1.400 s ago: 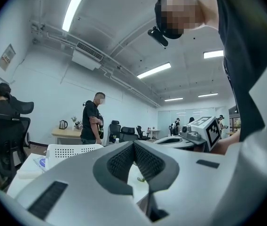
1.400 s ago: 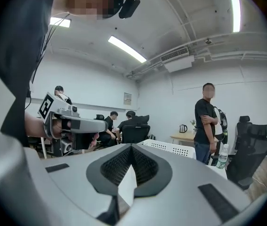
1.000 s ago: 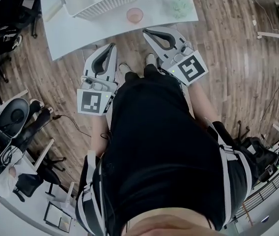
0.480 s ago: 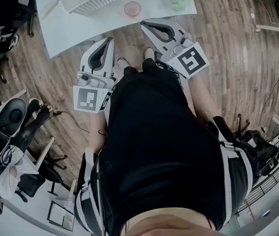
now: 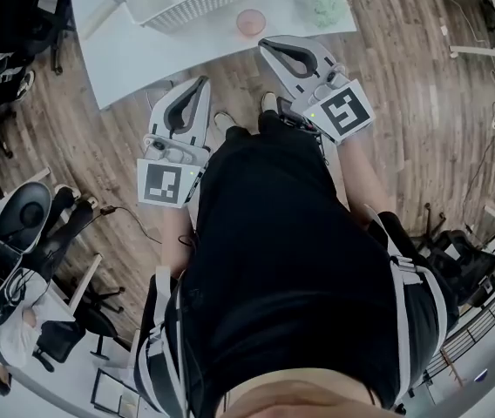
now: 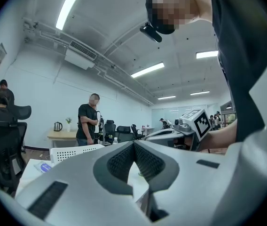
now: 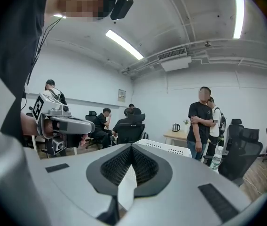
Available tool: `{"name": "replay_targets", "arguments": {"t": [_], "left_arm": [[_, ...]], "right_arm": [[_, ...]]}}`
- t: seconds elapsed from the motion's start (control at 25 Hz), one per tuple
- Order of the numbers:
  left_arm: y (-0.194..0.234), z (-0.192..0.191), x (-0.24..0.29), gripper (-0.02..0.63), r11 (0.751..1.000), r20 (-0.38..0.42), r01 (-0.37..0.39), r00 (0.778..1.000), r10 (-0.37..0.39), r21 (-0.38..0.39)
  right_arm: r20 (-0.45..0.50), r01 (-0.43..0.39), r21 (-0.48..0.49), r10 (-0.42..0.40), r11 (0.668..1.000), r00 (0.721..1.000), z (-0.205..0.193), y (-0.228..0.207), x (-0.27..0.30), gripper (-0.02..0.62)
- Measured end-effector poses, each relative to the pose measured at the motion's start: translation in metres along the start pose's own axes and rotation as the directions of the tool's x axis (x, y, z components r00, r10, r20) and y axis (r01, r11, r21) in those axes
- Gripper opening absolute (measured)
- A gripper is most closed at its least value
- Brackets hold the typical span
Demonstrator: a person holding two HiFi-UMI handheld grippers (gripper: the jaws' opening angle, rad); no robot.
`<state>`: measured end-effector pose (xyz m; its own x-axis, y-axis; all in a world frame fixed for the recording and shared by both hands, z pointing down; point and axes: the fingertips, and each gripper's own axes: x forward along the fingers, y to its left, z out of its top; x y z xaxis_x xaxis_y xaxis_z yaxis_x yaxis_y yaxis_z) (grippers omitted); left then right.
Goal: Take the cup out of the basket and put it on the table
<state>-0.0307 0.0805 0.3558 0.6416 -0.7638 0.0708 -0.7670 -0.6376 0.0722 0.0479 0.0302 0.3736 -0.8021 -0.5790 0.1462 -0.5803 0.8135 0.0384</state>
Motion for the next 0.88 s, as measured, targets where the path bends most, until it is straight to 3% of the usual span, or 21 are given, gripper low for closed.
{"name": "replay_targets", "arguments": {"t": [0.16,0.32,0.56,0.88], "left_arm": [[0.02,0.004,-0.024,0.02,1.0,0.009,0.012,1.0,-0.012,-0.006],[0.049,0.006,-0.045,0.02,1.0,0.001,0.006,1.0,-0.006,-0.025],[0.061,0.005,-0.033,0.02,0.999,0.016,-0.027,0.999,0.028,-0.035],[0.088,0.013,-0.007,0.02,0.993,0.013,-0.111,0.994,0.112,-0.046]], "right_arm": [[-0.065,0.021,-0.047,-0.024,0.999,0.998,0.002,0.013,0.019,0.018],[-0.042,0.004,-0.065,-0.007,0.998,0.999,0.022,0.03,0.055,0.018],[-0.035,-0.046,-0.095,0.043,0.994,0.998,0.029,0.012,0.078,0.018],[-0.116,-0.18,-0.218,0.158,0.959,0.981,0.029,-0.029,0.143,0.018]]}}
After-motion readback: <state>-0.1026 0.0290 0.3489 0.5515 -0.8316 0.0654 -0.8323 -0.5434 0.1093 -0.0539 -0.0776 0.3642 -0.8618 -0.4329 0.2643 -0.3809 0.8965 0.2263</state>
